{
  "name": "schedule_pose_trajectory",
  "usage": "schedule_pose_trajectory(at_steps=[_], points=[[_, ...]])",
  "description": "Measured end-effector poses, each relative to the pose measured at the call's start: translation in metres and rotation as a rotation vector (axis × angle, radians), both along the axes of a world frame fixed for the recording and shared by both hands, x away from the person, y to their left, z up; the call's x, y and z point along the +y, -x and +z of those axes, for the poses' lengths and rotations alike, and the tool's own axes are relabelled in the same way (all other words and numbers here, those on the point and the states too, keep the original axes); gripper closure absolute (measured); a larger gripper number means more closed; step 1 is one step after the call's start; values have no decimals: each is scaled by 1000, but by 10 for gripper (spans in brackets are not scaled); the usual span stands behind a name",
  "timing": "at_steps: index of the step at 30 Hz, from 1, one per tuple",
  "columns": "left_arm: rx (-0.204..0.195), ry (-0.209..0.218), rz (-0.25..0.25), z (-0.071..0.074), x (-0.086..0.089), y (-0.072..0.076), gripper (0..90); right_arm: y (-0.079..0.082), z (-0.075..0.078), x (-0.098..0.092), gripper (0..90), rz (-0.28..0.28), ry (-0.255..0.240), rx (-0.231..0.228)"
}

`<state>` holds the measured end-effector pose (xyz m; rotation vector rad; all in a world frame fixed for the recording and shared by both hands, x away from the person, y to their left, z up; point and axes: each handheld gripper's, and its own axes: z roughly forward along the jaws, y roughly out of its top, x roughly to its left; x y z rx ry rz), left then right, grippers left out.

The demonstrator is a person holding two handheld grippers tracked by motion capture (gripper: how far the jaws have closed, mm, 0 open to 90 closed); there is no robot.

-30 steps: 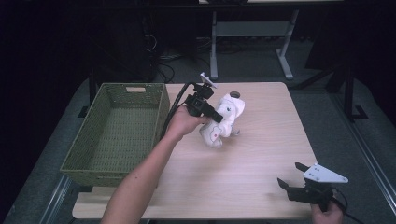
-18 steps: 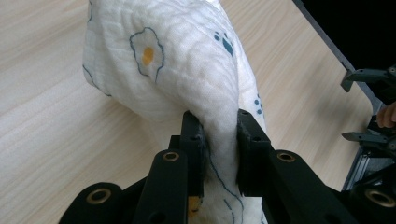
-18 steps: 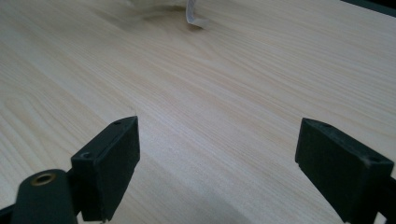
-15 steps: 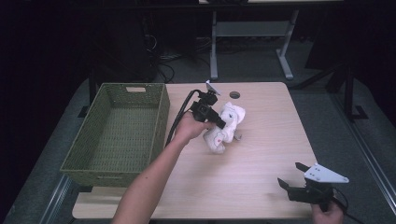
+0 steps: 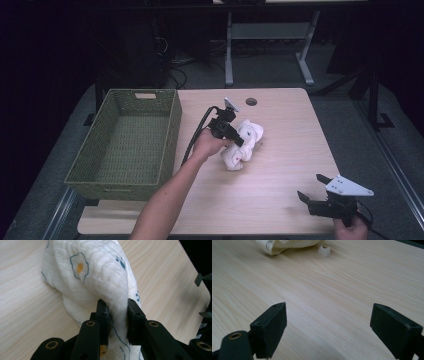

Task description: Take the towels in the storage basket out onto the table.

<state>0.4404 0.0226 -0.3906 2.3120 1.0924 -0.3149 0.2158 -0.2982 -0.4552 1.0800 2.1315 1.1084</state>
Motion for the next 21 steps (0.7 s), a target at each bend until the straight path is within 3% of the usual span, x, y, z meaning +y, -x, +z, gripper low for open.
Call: schedule_pose_trajectory(at_steps=[15, 21], points=[[61, -7, -5, -40, -8, 0, 751, 0, 0, 0, 135, 4, 5, 0], [63, -7, -1, -42, -8, 1, 749, 0, 0, 0, 135, 2, 4, 0]])
